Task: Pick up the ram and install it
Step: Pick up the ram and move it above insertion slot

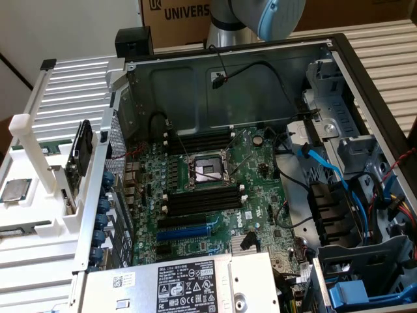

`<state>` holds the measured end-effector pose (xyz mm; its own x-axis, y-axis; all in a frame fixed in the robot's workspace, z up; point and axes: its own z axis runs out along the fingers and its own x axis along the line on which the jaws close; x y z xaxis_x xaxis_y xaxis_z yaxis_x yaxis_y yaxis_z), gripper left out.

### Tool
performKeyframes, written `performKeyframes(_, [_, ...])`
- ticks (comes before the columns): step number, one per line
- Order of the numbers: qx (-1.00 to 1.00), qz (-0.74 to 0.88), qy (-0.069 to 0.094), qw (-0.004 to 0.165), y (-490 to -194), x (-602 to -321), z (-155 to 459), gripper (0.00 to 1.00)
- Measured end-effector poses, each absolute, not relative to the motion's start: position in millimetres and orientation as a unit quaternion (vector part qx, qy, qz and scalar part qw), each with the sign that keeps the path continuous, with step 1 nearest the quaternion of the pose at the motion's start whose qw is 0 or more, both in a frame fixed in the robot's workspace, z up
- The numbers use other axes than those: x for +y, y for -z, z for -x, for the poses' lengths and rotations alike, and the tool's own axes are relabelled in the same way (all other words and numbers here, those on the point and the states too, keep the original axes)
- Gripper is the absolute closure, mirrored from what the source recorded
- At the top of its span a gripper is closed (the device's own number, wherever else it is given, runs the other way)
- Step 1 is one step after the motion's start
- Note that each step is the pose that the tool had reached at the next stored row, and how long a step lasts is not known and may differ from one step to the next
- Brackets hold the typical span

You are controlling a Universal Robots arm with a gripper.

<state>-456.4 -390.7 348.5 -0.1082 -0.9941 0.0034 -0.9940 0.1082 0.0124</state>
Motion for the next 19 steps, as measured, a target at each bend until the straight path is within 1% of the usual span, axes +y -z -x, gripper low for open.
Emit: performKeyframes(19, [-0.744,-0.668,0.004,0.005,-314.0,-391.6,456.4,0.75])
